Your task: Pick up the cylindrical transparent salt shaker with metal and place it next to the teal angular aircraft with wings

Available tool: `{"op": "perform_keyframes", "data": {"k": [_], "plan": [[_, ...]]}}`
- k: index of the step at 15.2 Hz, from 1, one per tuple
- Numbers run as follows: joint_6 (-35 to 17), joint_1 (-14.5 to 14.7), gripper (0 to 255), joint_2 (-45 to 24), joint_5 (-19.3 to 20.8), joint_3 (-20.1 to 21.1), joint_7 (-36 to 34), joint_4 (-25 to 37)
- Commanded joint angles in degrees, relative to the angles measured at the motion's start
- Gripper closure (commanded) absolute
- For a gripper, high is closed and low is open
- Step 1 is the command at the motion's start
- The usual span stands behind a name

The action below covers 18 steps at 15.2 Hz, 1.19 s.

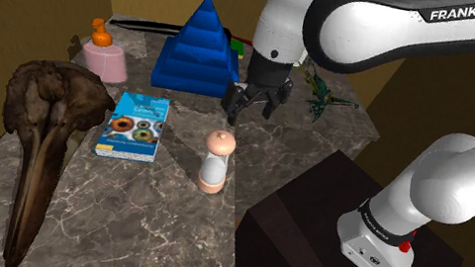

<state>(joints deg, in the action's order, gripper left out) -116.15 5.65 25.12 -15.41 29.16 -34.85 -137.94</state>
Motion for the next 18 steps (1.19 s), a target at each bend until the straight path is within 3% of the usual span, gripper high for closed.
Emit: {"op": "perform_keyframes", "data": {"k": [1, 4, 12, 18], "plan": [[-3.0, -0.9, 0, -3.9, 1.9, 3.0, -3.8, 2.2], [-6.4, -2.3, 0, -9.7, 6.0, 7.4, -9.7, 5.7], [-12.8, -2.8, 0, -13.3, 7.7, 8.8, -11.2, 2.6], [-12.8, -2.8, 0, -13.3, 7.7, 8.8, -11.2, 2.6]]}}
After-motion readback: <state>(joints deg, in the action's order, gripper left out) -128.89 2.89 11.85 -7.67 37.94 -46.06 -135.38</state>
